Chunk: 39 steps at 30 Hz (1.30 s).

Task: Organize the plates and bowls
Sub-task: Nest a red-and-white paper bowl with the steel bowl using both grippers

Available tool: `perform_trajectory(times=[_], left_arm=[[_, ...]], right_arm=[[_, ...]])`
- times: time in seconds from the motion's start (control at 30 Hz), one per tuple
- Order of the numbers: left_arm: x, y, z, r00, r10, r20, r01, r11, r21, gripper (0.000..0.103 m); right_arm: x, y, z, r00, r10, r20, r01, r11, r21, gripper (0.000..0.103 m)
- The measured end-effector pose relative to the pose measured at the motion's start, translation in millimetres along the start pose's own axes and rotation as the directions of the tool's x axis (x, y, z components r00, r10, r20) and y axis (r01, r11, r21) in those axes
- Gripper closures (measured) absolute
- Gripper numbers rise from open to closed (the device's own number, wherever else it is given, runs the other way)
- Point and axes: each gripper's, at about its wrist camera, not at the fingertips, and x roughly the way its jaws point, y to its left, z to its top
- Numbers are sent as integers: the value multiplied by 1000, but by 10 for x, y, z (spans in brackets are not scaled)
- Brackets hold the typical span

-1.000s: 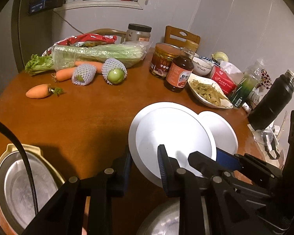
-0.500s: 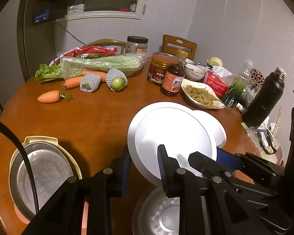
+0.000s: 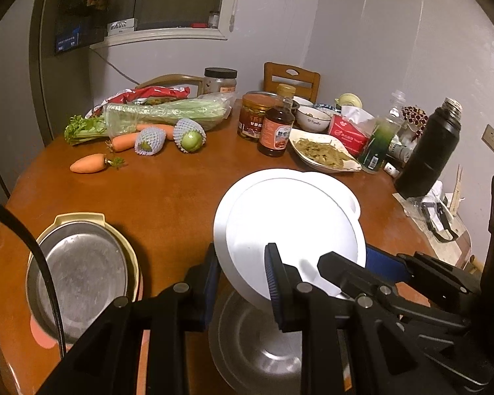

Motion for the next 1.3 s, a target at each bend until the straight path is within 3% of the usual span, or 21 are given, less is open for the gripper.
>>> perform_trajectory(times=[0.53, 1.3], left_arm=[[-121, -112, -345, 1000, -2, -25, 2, 1000, 24, 76], [-2, -145, -574, 995, 5, -104, -1, 999, 41, 76]], right_arm=[[-183, 59, -276, 1000, -21, -4, 21, 999, -26, 70], [-145, 58, -533, 996, -40, -84, 36, 998, -46, 70]])
